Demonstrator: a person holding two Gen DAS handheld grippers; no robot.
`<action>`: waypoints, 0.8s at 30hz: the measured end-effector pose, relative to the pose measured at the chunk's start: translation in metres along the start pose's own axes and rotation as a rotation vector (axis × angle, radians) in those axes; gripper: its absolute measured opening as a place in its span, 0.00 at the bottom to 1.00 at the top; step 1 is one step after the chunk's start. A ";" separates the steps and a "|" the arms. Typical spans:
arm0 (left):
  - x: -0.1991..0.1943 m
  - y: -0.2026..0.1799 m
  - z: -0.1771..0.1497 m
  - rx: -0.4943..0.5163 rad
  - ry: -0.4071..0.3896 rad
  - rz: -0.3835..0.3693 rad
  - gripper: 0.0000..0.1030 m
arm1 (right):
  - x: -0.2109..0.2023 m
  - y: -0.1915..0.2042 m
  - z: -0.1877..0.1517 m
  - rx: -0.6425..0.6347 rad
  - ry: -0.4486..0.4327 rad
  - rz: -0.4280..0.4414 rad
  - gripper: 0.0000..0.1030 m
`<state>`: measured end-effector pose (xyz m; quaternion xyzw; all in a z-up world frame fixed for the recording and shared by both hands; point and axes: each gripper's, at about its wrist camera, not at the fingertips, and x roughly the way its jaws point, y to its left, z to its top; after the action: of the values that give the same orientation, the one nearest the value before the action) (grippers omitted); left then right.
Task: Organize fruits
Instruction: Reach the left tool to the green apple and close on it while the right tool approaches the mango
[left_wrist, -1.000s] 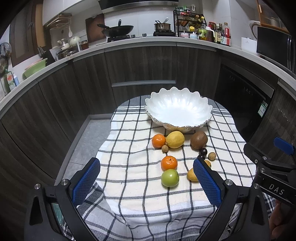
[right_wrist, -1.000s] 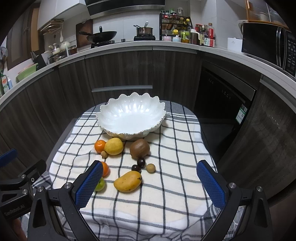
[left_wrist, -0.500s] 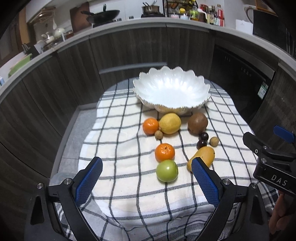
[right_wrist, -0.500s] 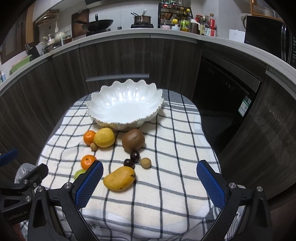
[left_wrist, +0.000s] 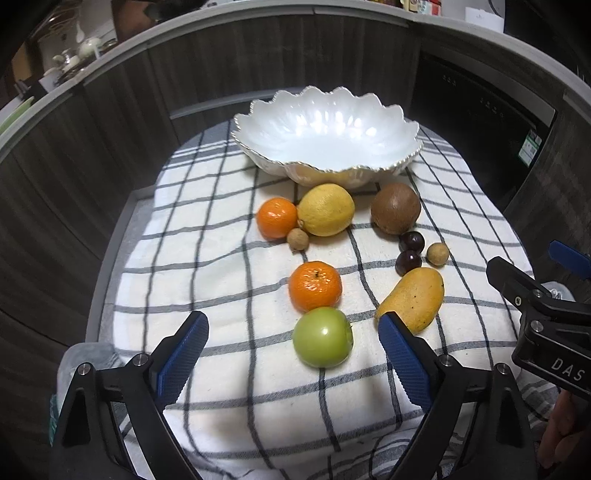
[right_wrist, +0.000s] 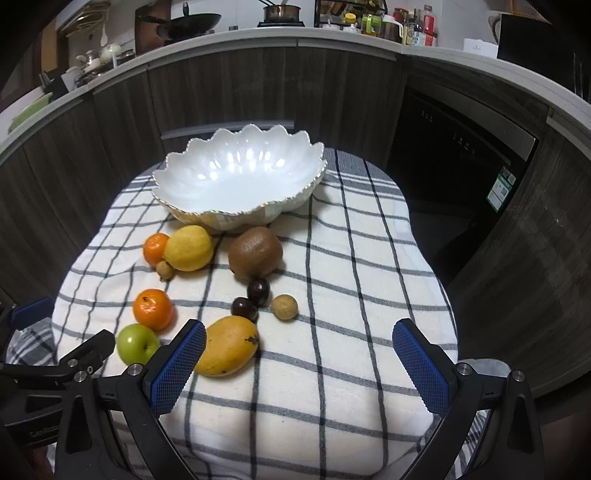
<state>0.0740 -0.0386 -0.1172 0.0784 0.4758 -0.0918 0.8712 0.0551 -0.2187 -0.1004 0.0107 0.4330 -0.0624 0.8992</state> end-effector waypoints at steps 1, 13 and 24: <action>0.005 -0.002 0.000 0.006 0.008 -0.004 0.91 | 0.003 -0.001 -0.001 0.001 0.005 -0.003 0.99; 0.048 -0.009 -0.009 0.048 0.094 -0.032 0.77 | 0.037 -0.005 -0.010 0.003 0.055 -0.017 0.99; 0.071 -0.010 -0.015 0.055 0.151 -0.063 0.58 | 0.054 -0.004 -0.018 0.002 0.096 -0.020 0.99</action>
<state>0.0972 -0.0514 -0.1857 0.0938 0.5398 -0.1261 0.8270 0.0738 -0.2271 -0.1534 0.0105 0.4756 -0.0712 0.8767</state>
